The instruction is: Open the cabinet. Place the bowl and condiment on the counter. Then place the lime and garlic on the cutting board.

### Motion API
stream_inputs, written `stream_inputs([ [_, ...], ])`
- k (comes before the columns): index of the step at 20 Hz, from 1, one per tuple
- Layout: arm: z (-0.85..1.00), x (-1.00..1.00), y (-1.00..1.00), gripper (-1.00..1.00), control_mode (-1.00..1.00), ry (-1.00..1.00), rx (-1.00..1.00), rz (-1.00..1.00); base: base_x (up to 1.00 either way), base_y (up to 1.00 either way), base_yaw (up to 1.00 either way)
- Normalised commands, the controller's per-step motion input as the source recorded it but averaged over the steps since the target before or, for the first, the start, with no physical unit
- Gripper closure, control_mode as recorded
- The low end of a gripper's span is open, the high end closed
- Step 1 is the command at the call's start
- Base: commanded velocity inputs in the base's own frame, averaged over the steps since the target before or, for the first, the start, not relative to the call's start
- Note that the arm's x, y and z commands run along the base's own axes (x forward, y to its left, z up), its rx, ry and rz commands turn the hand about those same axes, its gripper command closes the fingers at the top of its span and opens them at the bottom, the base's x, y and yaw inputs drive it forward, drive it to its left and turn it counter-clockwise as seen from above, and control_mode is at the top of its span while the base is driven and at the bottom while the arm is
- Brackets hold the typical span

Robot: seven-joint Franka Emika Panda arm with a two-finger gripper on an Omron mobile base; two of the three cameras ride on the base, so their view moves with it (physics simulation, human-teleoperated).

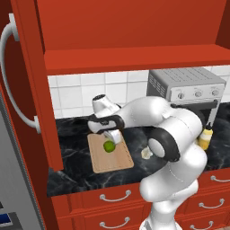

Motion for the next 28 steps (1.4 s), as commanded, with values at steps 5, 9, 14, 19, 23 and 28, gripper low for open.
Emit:
stream_inputs([
  [5, 0.11, -0.40, -0.53, -1.00, -1.00, -0.05, 0.00, 0.09, 0.00, 0.00, 0.00],
  [9, 0.08, -0.43, -0.59, -1.00, -1.00, -0.05, 0.00, 0.14, 0.00, 0.00, 0.00],
  [14, 0.09, -0.24, -0.67, -1.00, -1.00, -0.07, 0.02, 0.17, 0.00, 0.00, 0.00],
  [19, 0.01, -0.01, -0.57, -1.00, -1.00, -0.02, 0.06, 0.21, 0.00, 0.00, 0.00],
  [23, 0.00, 0.00, -0.34, -1.00, -1.00, -0.04, 0.12, 0.15, 0.00, 0.00, 0.00],
  [28, -0.02, 0.00, -0.19, -1.00, -1.00, -0.01, 0.06, 0.05, 0.00, 0.00, 0.00],
])
